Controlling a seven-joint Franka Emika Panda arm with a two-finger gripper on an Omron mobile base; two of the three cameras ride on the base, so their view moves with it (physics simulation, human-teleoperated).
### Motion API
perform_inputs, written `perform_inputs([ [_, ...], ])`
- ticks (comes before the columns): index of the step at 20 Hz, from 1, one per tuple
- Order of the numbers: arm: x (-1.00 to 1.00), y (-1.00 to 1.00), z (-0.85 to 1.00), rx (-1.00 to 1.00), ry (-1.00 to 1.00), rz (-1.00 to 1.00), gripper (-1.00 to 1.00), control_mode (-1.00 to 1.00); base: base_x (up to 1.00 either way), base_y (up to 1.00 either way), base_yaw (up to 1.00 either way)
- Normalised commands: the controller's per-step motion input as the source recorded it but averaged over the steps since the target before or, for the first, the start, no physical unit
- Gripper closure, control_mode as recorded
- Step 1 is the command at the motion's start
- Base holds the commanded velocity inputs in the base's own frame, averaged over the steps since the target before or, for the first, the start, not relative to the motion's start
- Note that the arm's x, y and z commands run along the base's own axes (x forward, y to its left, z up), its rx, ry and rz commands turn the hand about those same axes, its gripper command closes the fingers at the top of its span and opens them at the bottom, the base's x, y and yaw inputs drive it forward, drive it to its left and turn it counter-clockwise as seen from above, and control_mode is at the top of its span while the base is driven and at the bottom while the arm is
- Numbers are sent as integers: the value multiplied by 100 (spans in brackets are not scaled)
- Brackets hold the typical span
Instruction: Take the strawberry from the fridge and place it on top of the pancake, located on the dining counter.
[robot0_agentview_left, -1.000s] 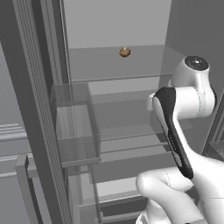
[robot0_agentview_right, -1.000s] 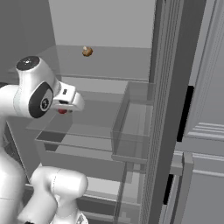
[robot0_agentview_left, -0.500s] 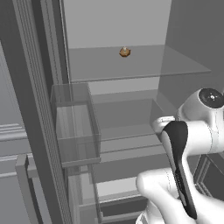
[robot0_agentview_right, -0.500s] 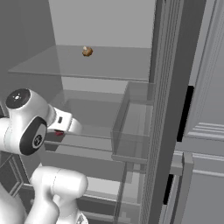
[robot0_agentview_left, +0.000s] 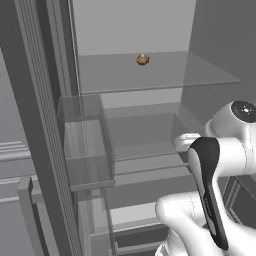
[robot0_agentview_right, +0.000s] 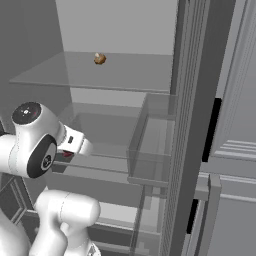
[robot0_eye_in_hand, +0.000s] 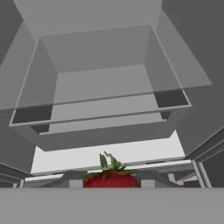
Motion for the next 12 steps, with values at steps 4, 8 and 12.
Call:
perform_inputs([
  [4,0,0,0,0,0,0,100,-100,0,0,0],
  [8,-9,0,0,0,0,0,100,100,-19,0,0],
  [12,0,0,0,0,0,0,100,100,-97,0,0],
])
